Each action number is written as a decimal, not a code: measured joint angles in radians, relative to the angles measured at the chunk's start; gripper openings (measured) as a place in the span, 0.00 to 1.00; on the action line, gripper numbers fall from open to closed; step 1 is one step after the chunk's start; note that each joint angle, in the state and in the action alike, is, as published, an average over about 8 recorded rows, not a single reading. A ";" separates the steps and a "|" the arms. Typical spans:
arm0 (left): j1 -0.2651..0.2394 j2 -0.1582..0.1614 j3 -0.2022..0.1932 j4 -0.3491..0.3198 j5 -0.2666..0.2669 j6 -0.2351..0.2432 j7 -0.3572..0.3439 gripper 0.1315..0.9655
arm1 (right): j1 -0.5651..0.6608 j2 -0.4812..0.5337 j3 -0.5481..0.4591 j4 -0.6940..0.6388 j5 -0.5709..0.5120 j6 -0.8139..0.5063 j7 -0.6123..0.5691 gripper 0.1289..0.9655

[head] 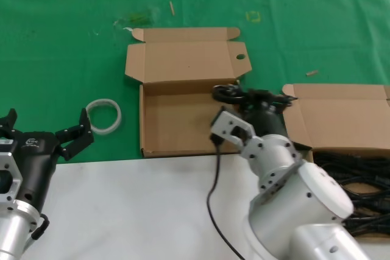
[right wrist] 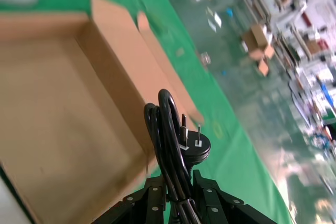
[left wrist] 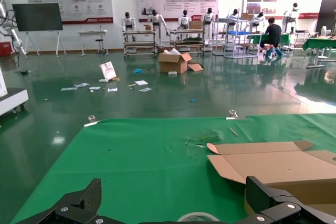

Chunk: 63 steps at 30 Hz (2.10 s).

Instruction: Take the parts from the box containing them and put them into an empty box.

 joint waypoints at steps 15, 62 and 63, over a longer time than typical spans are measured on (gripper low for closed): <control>0.000 0.000 0.000 0.000 0.000 0.000 0.000 1.00 | 0.072 0.000 -0.192 -0.062 0.070 -0.083 0.170 0.11; 0.000 0.000 0.000 0.000 0.000 0.000 0.000 1.00 | 0.093 0.054 -0.288 -0.069 0.131 -0.090 0.325 0.46; 0.000 0.000 0.000 0.000 0.000 0.000 0.000 1.00 | 0.093 0.054 -0.287 -0.069 0.130 -0.091 0.327 0.46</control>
